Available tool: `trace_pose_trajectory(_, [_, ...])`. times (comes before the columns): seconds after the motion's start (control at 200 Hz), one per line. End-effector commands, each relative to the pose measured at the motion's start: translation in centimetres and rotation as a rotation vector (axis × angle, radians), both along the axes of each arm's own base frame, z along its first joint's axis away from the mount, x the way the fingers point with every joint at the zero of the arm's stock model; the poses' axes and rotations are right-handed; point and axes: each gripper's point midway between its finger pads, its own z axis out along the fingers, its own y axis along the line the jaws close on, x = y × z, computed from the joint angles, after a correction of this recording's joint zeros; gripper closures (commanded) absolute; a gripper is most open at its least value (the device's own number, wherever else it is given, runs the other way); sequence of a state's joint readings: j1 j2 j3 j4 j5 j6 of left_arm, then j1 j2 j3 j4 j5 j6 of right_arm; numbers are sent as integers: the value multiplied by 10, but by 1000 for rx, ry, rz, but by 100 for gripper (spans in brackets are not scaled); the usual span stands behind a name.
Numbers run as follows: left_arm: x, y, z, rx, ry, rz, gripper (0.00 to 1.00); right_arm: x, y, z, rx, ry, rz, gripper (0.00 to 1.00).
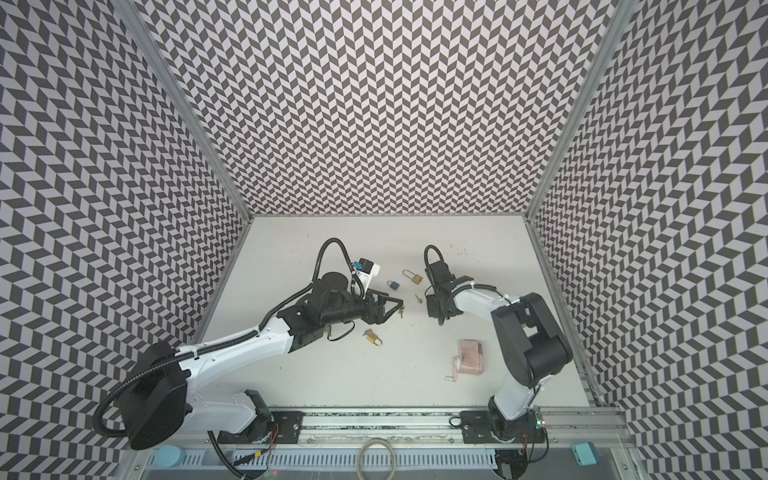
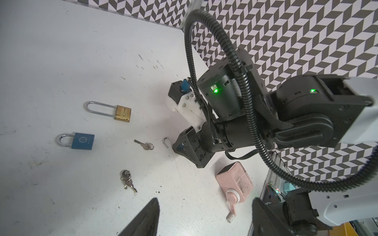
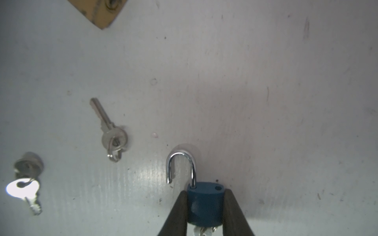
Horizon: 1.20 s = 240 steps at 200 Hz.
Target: Lock with the key
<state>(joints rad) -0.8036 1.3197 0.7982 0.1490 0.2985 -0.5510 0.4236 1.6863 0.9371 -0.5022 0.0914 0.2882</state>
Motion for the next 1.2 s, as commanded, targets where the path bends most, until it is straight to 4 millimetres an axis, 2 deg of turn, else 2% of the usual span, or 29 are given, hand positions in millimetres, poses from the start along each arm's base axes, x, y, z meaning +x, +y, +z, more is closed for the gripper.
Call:
trace_pose_trajectory(0.0, [8,19,15,-18,-34,66,27,-9,3,7,33,-5,15,74])
trace_pose_trajectory(0.13, [16,39,17,-56,-15,114,24,-8,16,36,112,-86,63,75])
trace_pose_trajectory(0.245, [15,42,8,-88,22,89,24,-13,33,62,149,-164,147,79])
trace_pose_trajectory(0.37, [10,39,0,-96,38,52,24,-25,65,91,208,-262,295,83])
trace_pose_trajectory(0.561, [2,36,5,-160,19,-21,23,-52,126,142,398,-403,571,86])
trace_pose_trajectory(0.661, [-2,34,7,-184,15,-48,22,-64,141,161,475,-460,655,87])
trace_pose_trajectory(0.881, [-5,28,9,-194,15,-90,26,-83,155,184,558,-518,764,90])
trace_pose_trajectory(1.006, [-9,25,13,-214,8,-125,36,-88,158,186,557,-522,781,91])
trace_pose_trajectory(1.197, [-11,23,14,-220,11,-141,58,-91,160,187,551,-528,792,91])
